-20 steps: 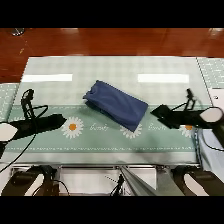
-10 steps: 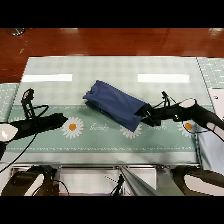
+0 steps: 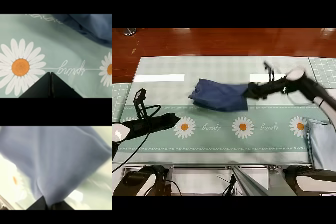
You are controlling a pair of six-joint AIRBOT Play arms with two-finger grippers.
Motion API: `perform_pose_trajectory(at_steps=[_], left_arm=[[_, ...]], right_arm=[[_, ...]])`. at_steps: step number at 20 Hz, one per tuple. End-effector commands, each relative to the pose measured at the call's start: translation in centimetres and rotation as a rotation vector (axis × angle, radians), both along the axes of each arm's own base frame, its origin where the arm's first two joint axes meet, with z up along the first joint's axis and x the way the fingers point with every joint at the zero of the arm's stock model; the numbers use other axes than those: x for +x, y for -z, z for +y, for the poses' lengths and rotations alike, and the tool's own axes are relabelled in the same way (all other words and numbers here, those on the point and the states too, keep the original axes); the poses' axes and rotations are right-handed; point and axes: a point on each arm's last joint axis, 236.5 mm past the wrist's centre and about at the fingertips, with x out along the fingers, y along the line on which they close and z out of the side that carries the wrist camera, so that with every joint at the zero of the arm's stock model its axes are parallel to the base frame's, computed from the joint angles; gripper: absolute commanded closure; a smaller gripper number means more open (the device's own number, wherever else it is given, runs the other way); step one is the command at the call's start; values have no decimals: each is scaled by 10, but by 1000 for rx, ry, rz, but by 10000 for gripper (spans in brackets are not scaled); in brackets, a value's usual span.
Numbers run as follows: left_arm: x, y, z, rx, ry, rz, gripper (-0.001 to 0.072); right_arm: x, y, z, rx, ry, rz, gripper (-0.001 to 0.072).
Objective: Fold the shirts.
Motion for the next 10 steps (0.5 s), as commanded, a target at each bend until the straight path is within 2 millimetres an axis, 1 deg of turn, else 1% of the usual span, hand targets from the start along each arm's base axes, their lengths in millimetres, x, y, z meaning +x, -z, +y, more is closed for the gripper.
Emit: perform_pose_trajectory(at_steps=[1,2,3,5,6,7,8,10], left_arm=[[0,0,0,1,1,-1,685],[0,0,0,1,2,-1,685],[0,0,0,1,2,0,685],[-1,0,0,1,4,3,685],[-2,1,-1,1,6,7,685],[-3,1,-1,0,8,10,685],[-4,2,-1,0,11,16,685],[-7,3,-2,0,17,26,685]], right_arm=[[29,-98,-7,-90,-67,-193,688],[37,-124,-13,-122,-60,-248,688],[42,-147,-21,-149,-47,-290,688],[51,-190,-43,-182,0,-362,688],[53,-209,-57,-184,36,-382,689],[54,-224,-74,-189,70,-396,688],[54,-237,-95,-198,114,-400,688],[46,-253,-142,-220,213,-388,688]])
